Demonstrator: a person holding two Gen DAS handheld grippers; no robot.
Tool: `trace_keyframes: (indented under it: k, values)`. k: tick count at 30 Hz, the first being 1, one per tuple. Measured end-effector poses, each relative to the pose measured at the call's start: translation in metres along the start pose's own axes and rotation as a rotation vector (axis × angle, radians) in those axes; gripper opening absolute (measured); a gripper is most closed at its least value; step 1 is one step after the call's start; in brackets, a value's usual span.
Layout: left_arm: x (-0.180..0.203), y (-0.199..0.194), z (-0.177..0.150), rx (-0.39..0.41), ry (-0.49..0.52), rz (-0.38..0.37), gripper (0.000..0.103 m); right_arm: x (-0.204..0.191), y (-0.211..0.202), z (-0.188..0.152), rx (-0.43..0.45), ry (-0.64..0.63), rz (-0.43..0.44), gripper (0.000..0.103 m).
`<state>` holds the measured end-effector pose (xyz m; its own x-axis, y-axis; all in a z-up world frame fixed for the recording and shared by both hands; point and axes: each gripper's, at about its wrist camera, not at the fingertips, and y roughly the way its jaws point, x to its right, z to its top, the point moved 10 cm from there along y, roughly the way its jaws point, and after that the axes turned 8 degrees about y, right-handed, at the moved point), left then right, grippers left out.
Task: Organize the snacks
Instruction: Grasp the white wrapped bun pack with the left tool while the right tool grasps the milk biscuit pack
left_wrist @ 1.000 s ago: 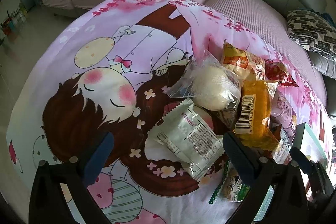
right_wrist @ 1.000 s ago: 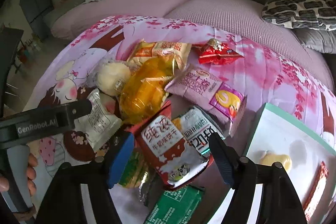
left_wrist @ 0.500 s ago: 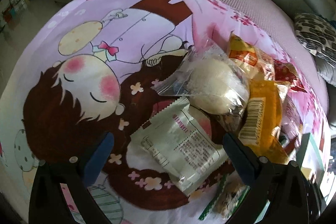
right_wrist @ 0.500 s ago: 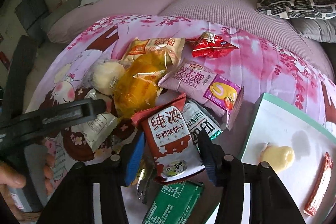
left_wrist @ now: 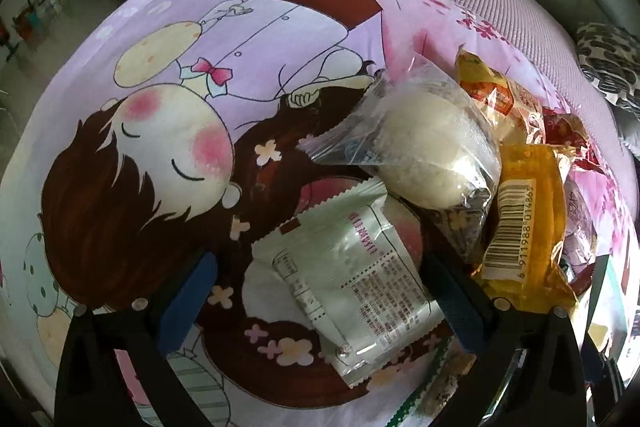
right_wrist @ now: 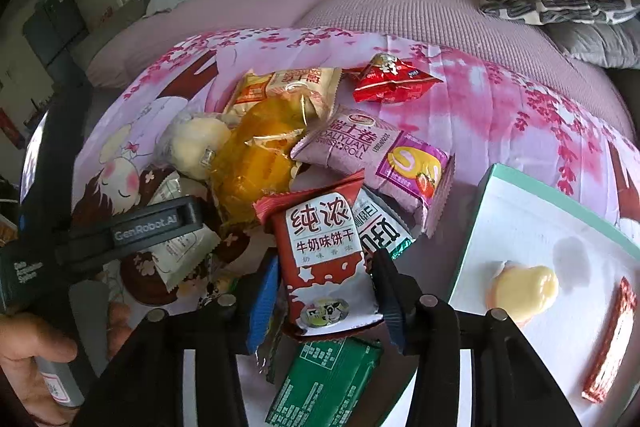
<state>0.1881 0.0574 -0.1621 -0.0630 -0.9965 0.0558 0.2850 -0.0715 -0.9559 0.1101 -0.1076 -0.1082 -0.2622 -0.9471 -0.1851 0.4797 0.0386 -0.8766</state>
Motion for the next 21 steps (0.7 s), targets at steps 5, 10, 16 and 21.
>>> trace_keyframes:
  k: [5, 10, 16, 21]
  values:
    - [-0.004, 0.002, -0.007, -0.017, 0.006, 0.023, 0.103, 0.001, -0.001, -0.001, -0.001, 0.018, 0.005, 0.048]
    - [-0.005, 0.001, -0.015, -0.004, -0.008, 0.024, 0.103, 0.002, -0.001, -0.001, -0.002, 0.027, 0.007, 0.048]
    - [-0.006, -0.009, -0.024, -0.004, -0.07, -0.018, 0.09, 0.002, -0.002, -0.001, 0.0, 0.033, 0.008, 0.048]
    - [0.002, -0.015, -0.029, -0.007, -0.052, -0.026, 0.079, -0.001, -0.004, 0.0, 0.005, 0.034, 0.022, 0.044]
